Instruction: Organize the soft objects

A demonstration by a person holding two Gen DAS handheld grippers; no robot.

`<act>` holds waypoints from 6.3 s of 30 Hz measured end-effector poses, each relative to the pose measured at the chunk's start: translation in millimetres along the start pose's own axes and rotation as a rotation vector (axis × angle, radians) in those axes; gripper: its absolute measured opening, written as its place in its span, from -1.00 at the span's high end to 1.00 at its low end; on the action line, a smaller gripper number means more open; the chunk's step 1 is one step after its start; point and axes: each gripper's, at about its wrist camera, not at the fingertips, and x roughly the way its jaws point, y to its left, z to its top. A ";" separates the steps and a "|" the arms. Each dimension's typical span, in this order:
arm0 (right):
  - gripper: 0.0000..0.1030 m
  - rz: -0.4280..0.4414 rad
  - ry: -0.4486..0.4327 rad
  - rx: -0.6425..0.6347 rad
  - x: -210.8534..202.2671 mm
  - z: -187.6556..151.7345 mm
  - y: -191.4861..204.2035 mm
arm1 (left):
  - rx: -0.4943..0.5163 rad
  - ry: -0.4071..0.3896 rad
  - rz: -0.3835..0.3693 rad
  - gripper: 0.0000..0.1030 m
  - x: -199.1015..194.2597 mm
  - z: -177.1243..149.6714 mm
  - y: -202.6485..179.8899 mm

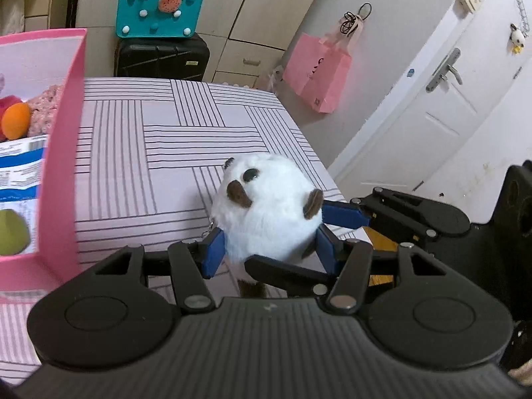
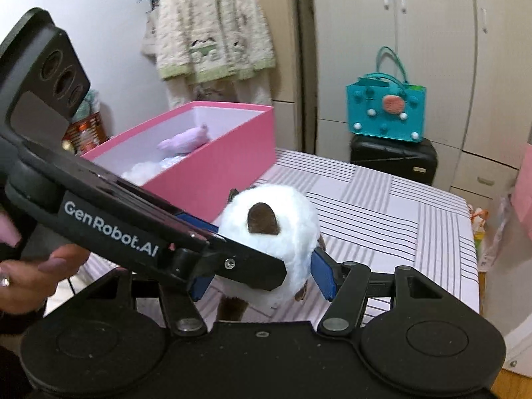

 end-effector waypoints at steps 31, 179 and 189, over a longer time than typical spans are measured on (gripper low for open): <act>-0.29 0.307 -0.206 -0.170 38.9 116.0 65.1 | 0.002 -0.224 0.202 -0.09 -142.5 45.0 55.2; -0.92 -0.406 -0.080 0.183 -76.5 8.6 49.6 | 0.104 -0.176 0.608 -1.00 -124.9 -43.2 -8.6; -0.92 -0.417 -0.087 0.178 -74.1 -0.4 52.1 | 0.130 -0.259 0.629 -1.00 -131.3 -54.5 -11.5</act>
